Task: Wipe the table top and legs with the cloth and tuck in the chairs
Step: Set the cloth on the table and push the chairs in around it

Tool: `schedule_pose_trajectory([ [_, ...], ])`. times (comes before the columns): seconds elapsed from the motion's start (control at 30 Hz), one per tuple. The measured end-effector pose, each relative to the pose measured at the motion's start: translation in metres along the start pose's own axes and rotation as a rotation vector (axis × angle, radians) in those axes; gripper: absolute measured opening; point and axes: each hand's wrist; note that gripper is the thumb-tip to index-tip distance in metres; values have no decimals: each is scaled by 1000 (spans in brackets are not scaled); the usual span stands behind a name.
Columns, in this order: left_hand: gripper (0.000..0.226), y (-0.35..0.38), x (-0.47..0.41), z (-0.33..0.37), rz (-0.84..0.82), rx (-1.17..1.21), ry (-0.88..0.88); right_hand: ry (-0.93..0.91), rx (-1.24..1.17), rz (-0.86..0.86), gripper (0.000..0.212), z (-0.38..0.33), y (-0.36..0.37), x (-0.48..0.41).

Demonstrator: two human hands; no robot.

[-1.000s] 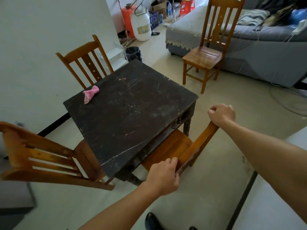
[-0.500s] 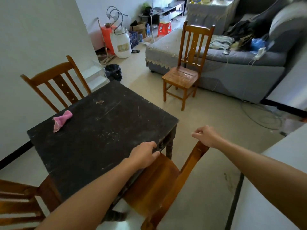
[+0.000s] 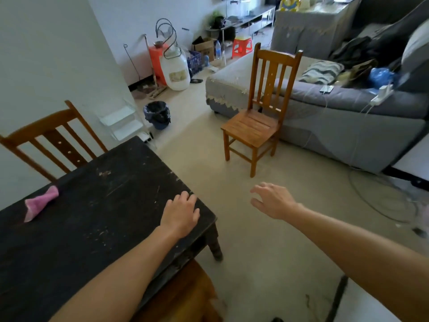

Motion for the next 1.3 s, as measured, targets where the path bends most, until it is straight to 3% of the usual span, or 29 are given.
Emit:
schedule_pose_trajectory([
  [0.3,47,-30,-141,81,148,-60,11,-115,121,176,45,123,-68,-85],
  [0.5,50,-33,-279,109,116,-37,-12,-176,202,197,43,202,-100,-171],
  [0.9,47,-134,-567,215,128,-54,209,135,173,245,41,413,-220,-313],
  [1.3,50,-183,-812,323,157,45,104,32,157,301,38,624,-348,-512],
])
Point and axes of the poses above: each hand's wrist, its own x-axis away from the middle knuckle, its own y-axis out of the palm, z = x × y, and after that the axes turned 7 degrees about -z, right-handed
